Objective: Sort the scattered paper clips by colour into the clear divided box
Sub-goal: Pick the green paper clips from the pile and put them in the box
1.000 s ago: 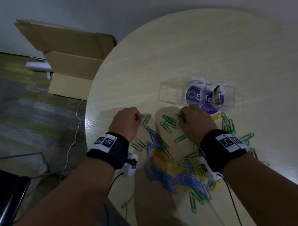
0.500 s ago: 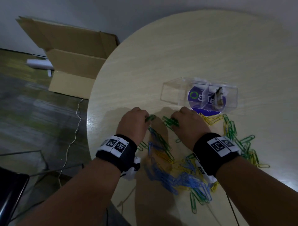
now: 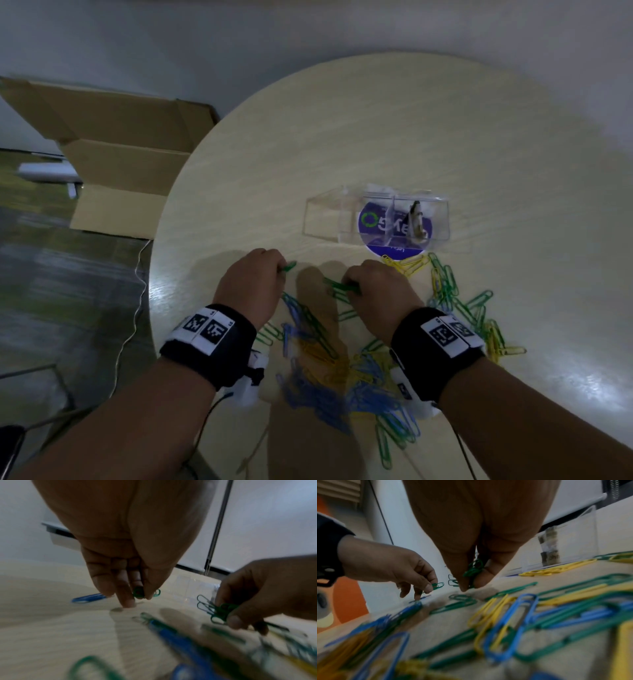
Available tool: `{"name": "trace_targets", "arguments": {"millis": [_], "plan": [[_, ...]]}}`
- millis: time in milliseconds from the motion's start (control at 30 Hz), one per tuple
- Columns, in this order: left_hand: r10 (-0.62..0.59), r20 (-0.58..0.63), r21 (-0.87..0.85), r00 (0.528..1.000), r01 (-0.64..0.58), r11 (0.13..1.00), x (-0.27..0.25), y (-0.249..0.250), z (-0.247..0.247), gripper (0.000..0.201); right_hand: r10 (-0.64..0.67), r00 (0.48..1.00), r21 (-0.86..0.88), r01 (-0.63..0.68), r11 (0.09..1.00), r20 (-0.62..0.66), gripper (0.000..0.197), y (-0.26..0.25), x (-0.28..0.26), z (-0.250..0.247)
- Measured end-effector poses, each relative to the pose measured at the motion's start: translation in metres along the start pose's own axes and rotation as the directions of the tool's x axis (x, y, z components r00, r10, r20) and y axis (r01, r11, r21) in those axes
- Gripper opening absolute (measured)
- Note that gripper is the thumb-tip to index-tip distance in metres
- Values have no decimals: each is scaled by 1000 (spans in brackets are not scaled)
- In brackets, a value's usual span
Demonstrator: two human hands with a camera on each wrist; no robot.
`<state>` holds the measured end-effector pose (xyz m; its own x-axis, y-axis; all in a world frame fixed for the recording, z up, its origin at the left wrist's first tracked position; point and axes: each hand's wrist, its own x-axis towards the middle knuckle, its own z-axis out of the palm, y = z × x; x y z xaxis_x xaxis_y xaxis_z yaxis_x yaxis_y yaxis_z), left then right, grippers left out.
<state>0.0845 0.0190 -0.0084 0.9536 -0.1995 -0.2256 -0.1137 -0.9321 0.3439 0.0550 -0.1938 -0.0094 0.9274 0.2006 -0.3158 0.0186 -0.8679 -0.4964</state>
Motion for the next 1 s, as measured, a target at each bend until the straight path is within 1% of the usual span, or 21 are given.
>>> {"name": "trace_targets", "arguments": {"millis": [67,133,200,267,333,400,533,633,700,767,867,900,933,1000], "plan": [[-23,-64,-121,998,16,993,7,15,-7,12,44,999,65,-42,997,-25,20,5,-4,-14],[-42,-112,-228,993,15,974,19,34,-15,10,97,992,122,-87,989,-81,17,9,-7,-36],[-44,-135,-313,990,0,950,34,52,-20,9,117,980,120,-98,988,-163,12,12,-5,-61],[-37,-160,-371,986,-25,928,49,68,-21,9,132,963,99,-111,989,-234,14,16,2,-84],[-57,-169,-430,984,-22,903,64,80,-19,9,152,949,93,-131,987,-278,16,19,14,-100],[-84,-155,-449,984,5,893,76,87,-13,12,176,950,73,-162,984,-257,18,21,30,-108],[-109,-107,-471,988,46,881,85,90,-2,19,191,971,-47,-199,979,-142,17,20,59,-99],[-144,-142,-514,979,51,856,81,86,-2,22,197,968,-48,-206,977,-155,19,18,65,-93],[-157,-180,-506,971,45,861,73,78,-4,21,184,964,-9,-189,982,-193,23,16,62,-93],[-156,-192,-480,969,46,876,60,68,-5,20,195,952,96,-176,980,-235,27,17,55,-94],[-110,-144,-368,983,50,928,27,52,-2,17,227,925,304,-132,944,-305,22,19,31,-90],[-79,-115,-323,990,38,946,13,47,1,18,227,920,324,-120,938,-319,20,21,19,-86],[-29,-79,-287,996,6,958,-2,41,4,19,214,924,303,-114,946,-318,17,21,5,-80],[114,0,-215,993,-111,970,-32,34,15,22,161,946,218,-100,971,-281,16,25,-24,-60]]}}
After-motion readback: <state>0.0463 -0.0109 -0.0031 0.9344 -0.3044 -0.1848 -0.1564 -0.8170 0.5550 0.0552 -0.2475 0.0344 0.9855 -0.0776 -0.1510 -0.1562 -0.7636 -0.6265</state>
